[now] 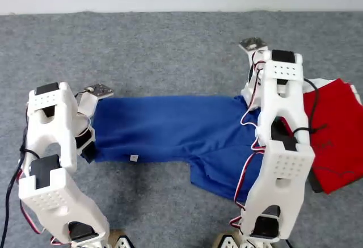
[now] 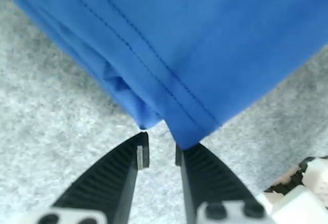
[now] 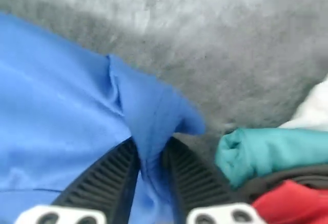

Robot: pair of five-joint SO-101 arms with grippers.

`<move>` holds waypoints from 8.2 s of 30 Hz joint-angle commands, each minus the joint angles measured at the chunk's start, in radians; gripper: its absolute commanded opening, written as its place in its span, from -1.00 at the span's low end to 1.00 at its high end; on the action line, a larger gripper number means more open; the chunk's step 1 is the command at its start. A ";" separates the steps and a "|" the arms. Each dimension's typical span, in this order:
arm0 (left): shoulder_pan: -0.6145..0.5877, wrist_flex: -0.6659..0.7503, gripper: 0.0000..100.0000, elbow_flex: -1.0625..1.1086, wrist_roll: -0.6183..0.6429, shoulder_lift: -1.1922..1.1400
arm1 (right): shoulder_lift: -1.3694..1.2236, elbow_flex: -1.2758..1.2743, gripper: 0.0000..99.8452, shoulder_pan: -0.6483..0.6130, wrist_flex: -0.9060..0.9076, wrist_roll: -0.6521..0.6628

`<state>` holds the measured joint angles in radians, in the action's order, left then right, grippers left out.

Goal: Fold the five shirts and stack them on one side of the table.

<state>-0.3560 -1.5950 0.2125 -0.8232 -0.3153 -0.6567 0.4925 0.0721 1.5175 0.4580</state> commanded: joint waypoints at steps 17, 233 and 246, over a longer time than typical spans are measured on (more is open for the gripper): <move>-0.005 -0.006 -0.81 -0.027 -0.012 0.025 | 0.334 0.164 -0.56 -0.079 0.278 -0.029; 0.724 0.408 -0.81 0.642 0.345 0.189 | 0.931 -0.941 -0.56 -0.015 0.182 0.044; 0.724 0.408 -0.81 0.642 0.345 0.189 | 0.892 -1.109 -0.90 -0.074 0.064 0.103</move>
<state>0.3437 -1.2175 0.8032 -0.4887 -0.1112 0.2332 -0.5846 0.0169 1.6034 0.5485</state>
